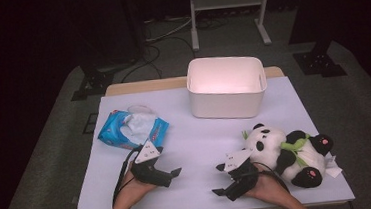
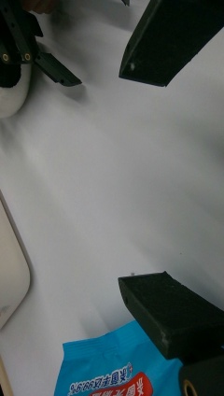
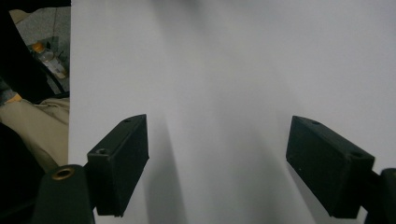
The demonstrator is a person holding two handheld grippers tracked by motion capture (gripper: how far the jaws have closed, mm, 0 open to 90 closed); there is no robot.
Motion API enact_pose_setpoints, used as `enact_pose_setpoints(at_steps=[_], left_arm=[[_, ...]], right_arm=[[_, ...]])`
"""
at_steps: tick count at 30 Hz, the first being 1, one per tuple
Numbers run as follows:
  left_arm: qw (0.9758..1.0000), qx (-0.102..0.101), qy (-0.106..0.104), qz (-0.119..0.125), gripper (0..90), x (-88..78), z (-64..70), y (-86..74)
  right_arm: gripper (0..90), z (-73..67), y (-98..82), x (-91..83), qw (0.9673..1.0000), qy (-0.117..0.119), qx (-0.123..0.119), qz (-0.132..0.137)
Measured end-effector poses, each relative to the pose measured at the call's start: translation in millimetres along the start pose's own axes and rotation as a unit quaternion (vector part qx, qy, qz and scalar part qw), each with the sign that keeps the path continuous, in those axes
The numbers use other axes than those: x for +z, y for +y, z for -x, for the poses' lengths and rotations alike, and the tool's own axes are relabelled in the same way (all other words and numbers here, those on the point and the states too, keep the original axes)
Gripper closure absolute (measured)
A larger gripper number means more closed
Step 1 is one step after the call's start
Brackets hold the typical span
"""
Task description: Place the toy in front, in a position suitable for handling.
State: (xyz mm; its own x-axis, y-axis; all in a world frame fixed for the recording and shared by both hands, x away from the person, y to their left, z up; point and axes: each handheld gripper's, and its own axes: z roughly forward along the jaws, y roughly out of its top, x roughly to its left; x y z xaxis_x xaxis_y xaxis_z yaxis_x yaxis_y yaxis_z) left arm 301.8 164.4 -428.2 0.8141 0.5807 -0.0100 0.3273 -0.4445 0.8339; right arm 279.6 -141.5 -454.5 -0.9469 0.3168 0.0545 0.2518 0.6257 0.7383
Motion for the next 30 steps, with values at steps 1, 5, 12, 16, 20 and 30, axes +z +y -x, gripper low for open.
enact_pose_setpoints(at_steps=[1,5,12,16,20,30], left_arm=[[1.0,-0.006,-0.006,0.0,2.1,0.6,0.1,-0.7],[1.0,-0.003,-0.002,-0.001,2.1,-0.7,0.7,-0.3],[1.0,-0.005,-0.005,-0.004,2.1,-0.1,0.7,-2.1],[1.0,-0.002,-0.006,-0.004,2.1,0.0,1.8,-2.0],[1.0,-0.002,0.001,-0.002,2.1,-1.3,1.7,-2.1],[1.0,-0.003,0.001,-0.003,2.1,-2.3,-0.7,-3.4]], right_arm=[[19.9,-0.1,1.5,-0.6,1.0,0.002,0.001,0.001],[19.9,-0.3,6.2,-2.4,1.0,0.005,0.001,0.006],[18.7,0.3,16.6,-7.0,1.0,0.003,-0.007,-0.006],[18.7,0.9,24.4,-14.9,0.9999,0.004,-0.009,-0.007],[18.7,1.5,33.1,-24.4,0.9997,-0.005,-0.02,-0.012],[18.7,6.6,51.0,-50.8,0.9993,-0.024,-0.024,-0.015]])
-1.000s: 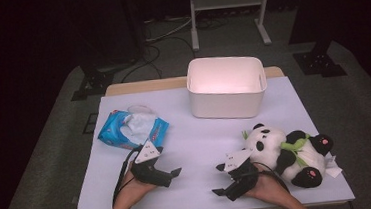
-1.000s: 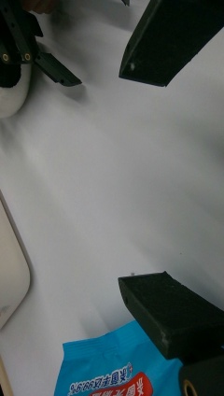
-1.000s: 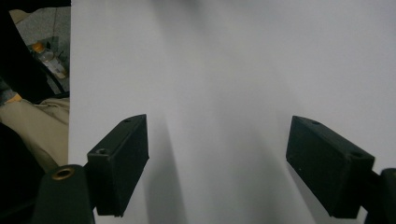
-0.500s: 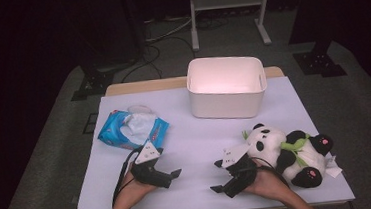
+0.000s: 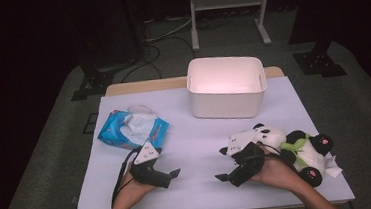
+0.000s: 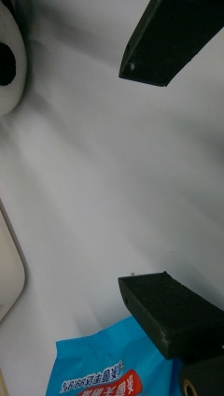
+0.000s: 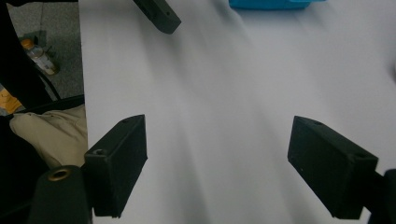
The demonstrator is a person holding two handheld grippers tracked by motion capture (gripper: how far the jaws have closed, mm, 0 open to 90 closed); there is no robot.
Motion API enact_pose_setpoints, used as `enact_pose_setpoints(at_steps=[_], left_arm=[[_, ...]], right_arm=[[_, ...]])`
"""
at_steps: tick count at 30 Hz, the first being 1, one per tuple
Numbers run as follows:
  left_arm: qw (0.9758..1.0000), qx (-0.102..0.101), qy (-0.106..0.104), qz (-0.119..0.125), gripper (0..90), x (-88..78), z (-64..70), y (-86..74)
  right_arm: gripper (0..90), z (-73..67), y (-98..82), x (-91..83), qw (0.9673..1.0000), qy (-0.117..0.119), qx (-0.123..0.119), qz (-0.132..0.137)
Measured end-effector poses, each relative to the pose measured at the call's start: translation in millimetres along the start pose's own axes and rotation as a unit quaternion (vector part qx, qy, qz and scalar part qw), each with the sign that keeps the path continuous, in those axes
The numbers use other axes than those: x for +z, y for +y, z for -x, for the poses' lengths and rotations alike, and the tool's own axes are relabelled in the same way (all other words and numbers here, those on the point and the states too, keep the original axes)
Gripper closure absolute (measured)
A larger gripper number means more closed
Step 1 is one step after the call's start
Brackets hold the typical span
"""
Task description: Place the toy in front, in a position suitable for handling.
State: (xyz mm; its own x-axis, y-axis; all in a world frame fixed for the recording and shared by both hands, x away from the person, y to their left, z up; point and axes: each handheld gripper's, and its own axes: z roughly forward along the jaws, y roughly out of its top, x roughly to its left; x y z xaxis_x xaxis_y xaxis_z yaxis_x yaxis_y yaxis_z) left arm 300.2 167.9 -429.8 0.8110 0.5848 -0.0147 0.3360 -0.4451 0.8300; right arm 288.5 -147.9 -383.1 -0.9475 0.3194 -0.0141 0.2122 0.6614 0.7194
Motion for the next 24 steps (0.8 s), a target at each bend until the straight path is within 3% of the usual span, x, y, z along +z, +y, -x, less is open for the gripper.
enact_pose_setpoints(at_steps=[13,24], left_arm=[[0.9999,0.005,-0.006,-0.009,2.1,4.0,2.8,-1.0],[0.9999,0.004,-0.006,-0.012,2.1,3.4,2.2,-0.9]], right_arm=[[18.6,10.0,13.2,-29.2,0.9998,-0.014,-0.014,-0.008],[18.7,19.5,12.0,-51.3,0.9992,-0.035,-0.01,-0.019]])
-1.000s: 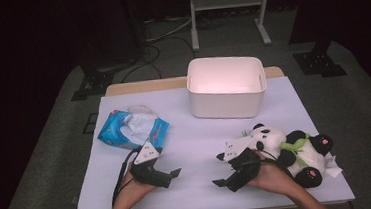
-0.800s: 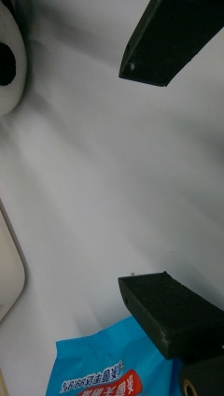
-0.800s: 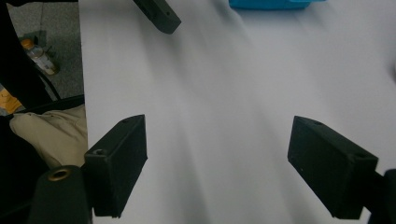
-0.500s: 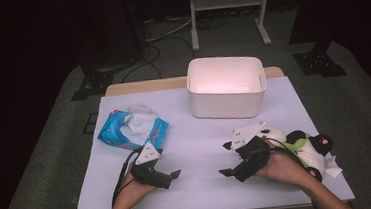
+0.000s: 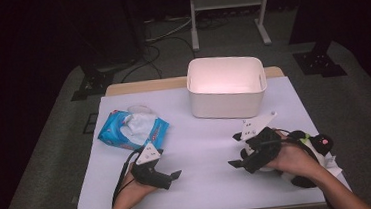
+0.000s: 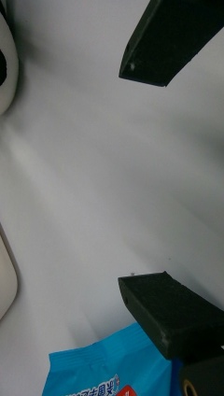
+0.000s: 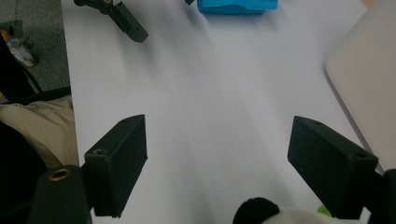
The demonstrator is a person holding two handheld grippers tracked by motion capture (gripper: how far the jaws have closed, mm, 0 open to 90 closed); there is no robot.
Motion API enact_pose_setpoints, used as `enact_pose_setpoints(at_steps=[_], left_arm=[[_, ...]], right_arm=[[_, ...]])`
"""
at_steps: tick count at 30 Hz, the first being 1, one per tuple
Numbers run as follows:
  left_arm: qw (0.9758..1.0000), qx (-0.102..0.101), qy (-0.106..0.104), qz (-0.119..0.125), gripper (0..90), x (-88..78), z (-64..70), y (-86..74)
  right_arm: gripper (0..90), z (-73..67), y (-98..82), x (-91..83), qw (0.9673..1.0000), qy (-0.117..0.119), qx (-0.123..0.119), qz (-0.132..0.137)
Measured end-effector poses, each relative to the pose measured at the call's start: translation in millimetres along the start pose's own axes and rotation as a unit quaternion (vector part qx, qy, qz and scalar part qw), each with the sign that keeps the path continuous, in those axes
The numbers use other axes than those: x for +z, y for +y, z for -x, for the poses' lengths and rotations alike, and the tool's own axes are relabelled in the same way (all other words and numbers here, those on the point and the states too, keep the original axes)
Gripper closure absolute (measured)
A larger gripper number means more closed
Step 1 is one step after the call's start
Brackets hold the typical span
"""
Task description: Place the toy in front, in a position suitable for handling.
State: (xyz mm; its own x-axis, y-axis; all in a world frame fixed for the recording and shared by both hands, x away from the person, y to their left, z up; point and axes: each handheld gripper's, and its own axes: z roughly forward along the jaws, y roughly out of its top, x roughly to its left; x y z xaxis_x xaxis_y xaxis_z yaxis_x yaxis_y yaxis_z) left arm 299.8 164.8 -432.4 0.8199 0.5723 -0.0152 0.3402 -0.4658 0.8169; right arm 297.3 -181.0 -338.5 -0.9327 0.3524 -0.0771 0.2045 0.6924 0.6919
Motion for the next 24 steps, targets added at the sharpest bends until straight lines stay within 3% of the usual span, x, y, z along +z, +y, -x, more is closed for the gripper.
enact_pose_setpoints(at_steps=[24], left_arm=[[1.0,0.002,-0.003,-0.007,2.1,1.7,0.6,-0.5]], right_arm=[[17.3,18.9,-6.9,-45.0,0.9995,-0.02,0.026,0.0]])
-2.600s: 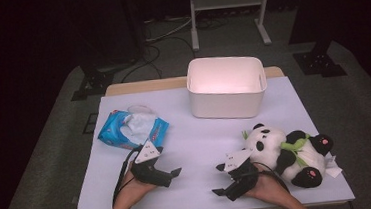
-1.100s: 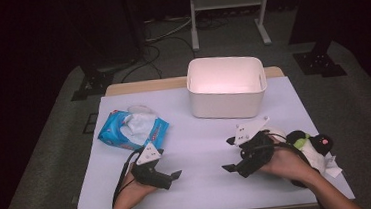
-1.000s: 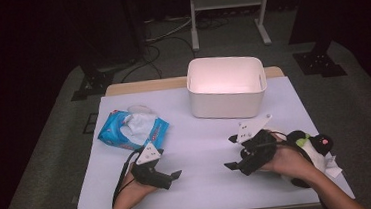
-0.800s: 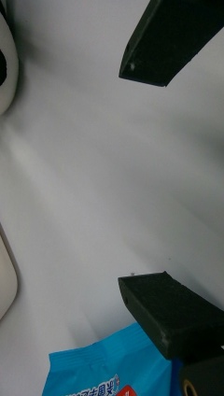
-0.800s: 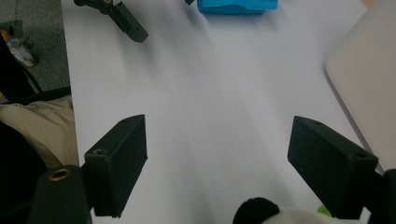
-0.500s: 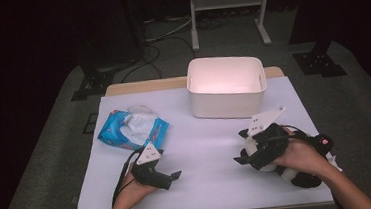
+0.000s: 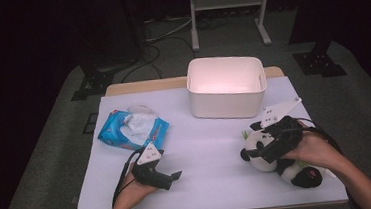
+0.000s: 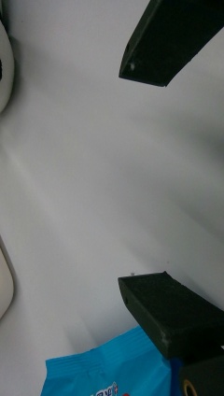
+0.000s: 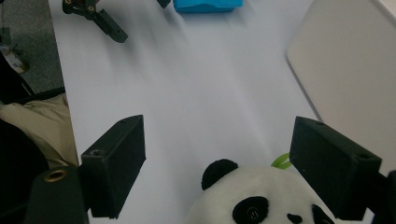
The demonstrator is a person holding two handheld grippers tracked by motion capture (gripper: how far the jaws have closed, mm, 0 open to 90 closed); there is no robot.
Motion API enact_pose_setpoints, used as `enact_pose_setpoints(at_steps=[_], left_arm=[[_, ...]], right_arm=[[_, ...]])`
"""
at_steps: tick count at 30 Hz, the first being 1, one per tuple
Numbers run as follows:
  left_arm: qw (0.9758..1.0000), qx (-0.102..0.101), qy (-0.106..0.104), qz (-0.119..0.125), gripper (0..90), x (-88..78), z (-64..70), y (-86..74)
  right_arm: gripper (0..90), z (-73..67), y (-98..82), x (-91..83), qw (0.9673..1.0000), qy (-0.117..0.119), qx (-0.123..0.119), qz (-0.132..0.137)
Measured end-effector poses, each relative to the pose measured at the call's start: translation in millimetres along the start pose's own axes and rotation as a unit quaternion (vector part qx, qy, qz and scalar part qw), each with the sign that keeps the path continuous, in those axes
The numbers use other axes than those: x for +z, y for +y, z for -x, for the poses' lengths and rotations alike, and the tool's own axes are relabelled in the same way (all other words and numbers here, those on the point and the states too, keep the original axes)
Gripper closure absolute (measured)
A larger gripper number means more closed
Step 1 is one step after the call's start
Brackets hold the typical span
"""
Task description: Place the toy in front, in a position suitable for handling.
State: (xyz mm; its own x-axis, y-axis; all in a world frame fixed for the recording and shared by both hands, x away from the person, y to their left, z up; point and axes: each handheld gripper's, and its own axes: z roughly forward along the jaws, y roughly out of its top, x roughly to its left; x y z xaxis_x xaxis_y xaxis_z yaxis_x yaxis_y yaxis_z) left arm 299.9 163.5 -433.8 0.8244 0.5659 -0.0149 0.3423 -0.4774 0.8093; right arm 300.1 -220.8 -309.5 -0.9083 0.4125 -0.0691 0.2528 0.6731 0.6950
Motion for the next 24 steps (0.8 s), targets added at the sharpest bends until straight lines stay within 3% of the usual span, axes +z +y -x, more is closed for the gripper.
enact_pose_setpoints(at_steps=[8,24], left_arm=[[1.0,0.001,0.0,-0.001,2.1,0.9,0.6,0.1],[1.0,-0.004,-0.002,0.001,2.1,0.0,-1.4,-1.1]], right_arm=[[17.3,5.1,-4.9,-9.7,0.9999,-0.012,-0.003,-0.01],[17.3,26.4,-29.7,-35.5,0.9984,-0.035,0.029,-0.034]])
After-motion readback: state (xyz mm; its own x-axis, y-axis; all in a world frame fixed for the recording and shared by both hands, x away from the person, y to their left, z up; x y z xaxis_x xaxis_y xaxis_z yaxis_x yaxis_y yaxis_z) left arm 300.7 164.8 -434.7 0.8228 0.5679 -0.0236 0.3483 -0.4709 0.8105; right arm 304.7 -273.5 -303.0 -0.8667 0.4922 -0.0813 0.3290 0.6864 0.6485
